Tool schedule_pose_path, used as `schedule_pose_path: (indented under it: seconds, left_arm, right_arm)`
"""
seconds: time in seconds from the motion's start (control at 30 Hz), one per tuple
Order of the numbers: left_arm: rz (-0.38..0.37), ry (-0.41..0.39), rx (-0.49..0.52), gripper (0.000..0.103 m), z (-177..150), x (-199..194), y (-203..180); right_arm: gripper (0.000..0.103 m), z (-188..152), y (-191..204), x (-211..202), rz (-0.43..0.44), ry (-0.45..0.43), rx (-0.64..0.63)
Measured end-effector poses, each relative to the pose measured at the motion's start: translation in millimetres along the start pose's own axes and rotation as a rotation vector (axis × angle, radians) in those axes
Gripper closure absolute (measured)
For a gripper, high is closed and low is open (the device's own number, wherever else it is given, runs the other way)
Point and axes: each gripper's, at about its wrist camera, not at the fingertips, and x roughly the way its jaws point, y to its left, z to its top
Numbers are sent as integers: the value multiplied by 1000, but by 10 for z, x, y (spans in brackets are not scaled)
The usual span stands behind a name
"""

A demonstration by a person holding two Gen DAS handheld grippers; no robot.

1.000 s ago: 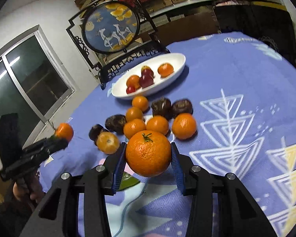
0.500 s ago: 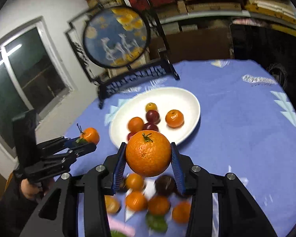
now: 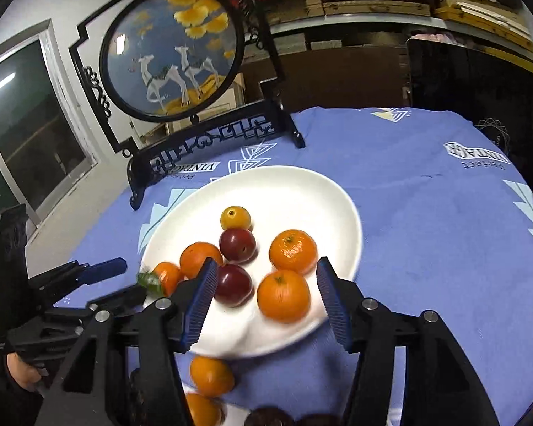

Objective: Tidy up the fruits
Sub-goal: 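Set both tangerines on the white plate and open both grippers, then grasp a dark brown fruit with the left gripper while the right gripper grasps a tangerine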

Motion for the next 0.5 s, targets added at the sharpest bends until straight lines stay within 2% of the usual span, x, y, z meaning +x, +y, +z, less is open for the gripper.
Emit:
schedule_pose_path:
  seconds: [0.1, 0.17, 0.33, 0.5]
  left_arm:
    - [-24, -12, 28, 33, -203, -299, -58]
    - [-28, -18, 63, 27, -370, -471, -125]
    - [-45, 3, 126, 27, -884, -836, -245]
    - [-45, 27, 131, 29, -1207, -901, -268]
  right_arm:
    - [45, -142, -30, -237, -8, 0, -7]
    - [45, -332, -36, -454, -15, -2, -25]
    - [45, -785, -75, -820, 12, 10, -15]
    - [45, -1228, -89, -1052, 16, 7, 13]
